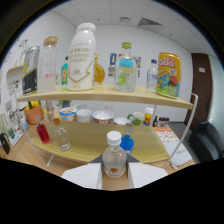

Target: Make me a cup of Mojito.

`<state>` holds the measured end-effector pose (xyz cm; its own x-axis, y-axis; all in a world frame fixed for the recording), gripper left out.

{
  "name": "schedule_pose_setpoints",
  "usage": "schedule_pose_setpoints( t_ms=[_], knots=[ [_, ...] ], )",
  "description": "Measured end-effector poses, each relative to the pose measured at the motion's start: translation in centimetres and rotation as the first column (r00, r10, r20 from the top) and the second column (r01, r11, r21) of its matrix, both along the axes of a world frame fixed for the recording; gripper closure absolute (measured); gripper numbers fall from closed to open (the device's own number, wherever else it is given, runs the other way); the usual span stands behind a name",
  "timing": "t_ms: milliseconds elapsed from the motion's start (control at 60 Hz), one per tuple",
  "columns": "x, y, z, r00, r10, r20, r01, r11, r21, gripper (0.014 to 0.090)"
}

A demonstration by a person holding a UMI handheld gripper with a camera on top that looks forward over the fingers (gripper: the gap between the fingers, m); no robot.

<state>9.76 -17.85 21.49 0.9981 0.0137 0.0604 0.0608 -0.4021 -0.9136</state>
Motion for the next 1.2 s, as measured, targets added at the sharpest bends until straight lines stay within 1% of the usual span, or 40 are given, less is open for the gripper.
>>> schedule_pose_setpoints(
  t_ms=[150, 250, 350, 433, 517, 567, 617, 667, 733, 867, 1017, 1100, 1200],
  knots=[
    [4.1, -2.5, -3.4, 0.995, -0.046, 0.090, 0.052, 0.997, -0.061, 0.0708],
    [5.5, -3.4, -5.3, 0.985, -0.044, 0.165, 0.060, 0.994, -0.091, 0.0709],
    [6.1, -3.7, -5.8, 0.955, -0.024, 0.296, 0.055, 0.994, -0.097, 0.0710],
    [6.1, -3.6, -5.6, 0.883, 0.030, 0.469, 0.020, 0.995, -0.101, 0.0709],
    [5.8, -3.1, -5.2, 0.744, 0.109, 0.660, -0.040, 0.992, -0.119, 0.0711],
    [5.7, -3.0, -5.1, 0.620, 0.163, 0.768, -0.064, 0.985, -0.158, 0.0710],
    [5.5, -2.7, -4.7, 0.501, 0.198, 0.842, -0.091, 0.980, -0.176, 0.0713],
    [5.4, -2.4, -4.5, 0.382, 0.237, 0.894, -0.102, 0.972, -0.214, 0.0710],
    [5.4, -1.9, -4.3, 0.230, 0.268, 0.935, -0.113, 0.962, -0.248, 0.0712],
    [4.3, -1.7, -3.2, -0.014, 0.302, 0.953, -0.114, 0.947, -0.302, 0.0711],
    [3.3, -1.1, -2.7, -0.266, 0.341, 0.901, -0.082, 0.924, -0.374, 0.0710],
    [2.9, -0.9, -2.9, -0.372, 0.358, 0.856, -0.060, 0.911, -0.408, 0.0711],
    [2.4, -0.9, -3.5, -0.475, 0.382, 0.793, -0.039, 0.891, -0.452, 0.0709]
  ],
)
